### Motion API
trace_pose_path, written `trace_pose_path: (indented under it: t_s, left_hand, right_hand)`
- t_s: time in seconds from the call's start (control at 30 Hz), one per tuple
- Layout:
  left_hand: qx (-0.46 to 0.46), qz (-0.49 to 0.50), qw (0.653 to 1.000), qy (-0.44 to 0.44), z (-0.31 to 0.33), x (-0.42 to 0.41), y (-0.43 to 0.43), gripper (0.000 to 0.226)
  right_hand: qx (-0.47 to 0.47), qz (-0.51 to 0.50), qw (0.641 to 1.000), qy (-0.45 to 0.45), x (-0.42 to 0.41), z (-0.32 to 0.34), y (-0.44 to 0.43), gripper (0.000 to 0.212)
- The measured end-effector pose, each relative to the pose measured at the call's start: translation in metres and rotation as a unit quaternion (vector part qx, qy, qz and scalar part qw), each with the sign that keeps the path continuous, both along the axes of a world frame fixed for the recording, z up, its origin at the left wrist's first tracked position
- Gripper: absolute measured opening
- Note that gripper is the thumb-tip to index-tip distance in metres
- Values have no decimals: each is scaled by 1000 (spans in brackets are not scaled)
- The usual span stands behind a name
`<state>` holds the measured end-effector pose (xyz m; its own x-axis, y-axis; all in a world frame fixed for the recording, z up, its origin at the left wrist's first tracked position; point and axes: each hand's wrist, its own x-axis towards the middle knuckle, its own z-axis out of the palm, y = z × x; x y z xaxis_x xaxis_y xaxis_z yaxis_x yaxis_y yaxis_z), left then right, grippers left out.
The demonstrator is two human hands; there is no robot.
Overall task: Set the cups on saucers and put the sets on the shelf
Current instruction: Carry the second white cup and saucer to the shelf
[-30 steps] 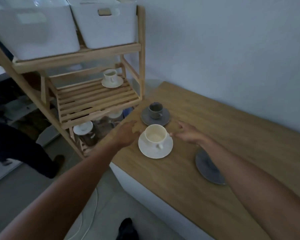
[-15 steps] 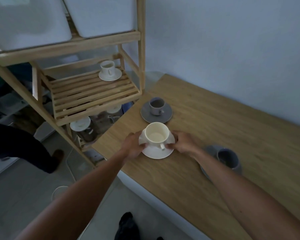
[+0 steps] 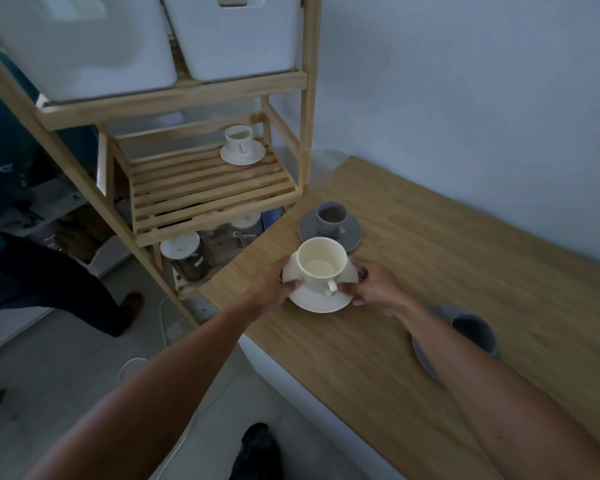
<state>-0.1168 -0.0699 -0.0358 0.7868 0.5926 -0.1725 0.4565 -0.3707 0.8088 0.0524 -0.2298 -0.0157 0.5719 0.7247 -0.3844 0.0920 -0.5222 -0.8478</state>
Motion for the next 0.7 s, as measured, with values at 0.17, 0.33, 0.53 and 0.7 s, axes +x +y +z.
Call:
trace_pose_path:
  t_s: [0.17,0.33,0.53,0.7]
  left_hand:
    - [-14,21,999,-29,16,-12,28,53]
    - [3,49,998,-34,29,-25,73,48]
    - [6,98,994,-45,43,-31,155,50]
    - [41,131,990,-23,36,-33,229,54]
  right_hand:
    - [18,29,999,-13,-2,18,28,64]
    - [38,88,995,-10,-6,34,82,57]
    - [60,111,992,-15,-4,43,170,60]
    - [51,165,981,-84,2,42,254,67]
